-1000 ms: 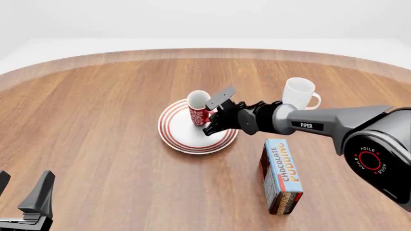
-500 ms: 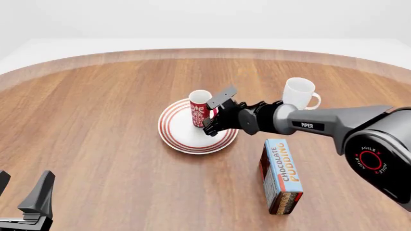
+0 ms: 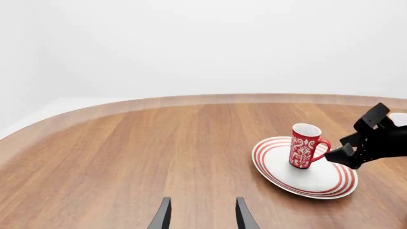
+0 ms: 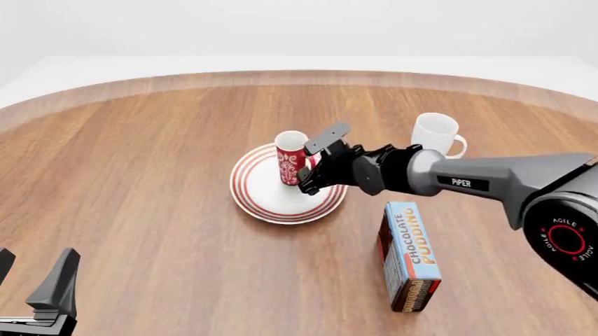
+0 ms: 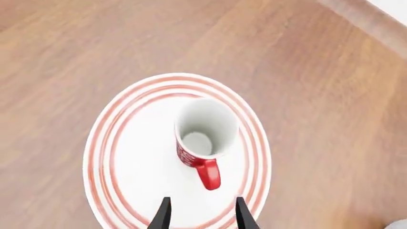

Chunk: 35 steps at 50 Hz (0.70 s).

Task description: Pick up the red mug and put it on the plate

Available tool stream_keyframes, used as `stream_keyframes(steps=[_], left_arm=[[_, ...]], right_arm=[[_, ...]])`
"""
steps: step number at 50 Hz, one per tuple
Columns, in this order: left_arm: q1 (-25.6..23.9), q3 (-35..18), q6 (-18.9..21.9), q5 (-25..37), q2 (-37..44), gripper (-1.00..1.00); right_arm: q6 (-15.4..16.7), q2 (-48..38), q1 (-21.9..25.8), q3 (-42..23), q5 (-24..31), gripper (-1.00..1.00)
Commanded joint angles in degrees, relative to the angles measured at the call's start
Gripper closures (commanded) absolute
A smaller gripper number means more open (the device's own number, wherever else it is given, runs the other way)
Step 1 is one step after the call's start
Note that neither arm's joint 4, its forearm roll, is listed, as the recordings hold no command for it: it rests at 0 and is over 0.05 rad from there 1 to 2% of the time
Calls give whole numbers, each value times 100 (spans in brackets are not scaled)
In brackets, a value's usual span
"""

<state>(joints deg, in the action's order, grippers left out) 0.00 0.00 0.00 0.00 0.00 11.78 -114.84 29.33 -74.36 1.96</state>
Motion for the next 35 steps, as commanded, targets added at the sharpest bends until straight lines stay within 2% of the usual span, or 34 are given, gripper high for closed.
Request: stream_keyframes(steps=[1, 6, 11, 35], left_arm=[[0, 0, 0, 0, 0, -100], [0, 0, 0, 0, 0, -100], [0, 0, 0, 0, 0, -100], [0, 0, 0, 0, 0, -100]], right_arm=[[0, 416, -42, 261, -7, -100], [-4, 650, -48, 413, -15, -100], [-109, 1080, 0, 858, -202, -100], [-149, 2166, -11, 1581, -332, -100]])
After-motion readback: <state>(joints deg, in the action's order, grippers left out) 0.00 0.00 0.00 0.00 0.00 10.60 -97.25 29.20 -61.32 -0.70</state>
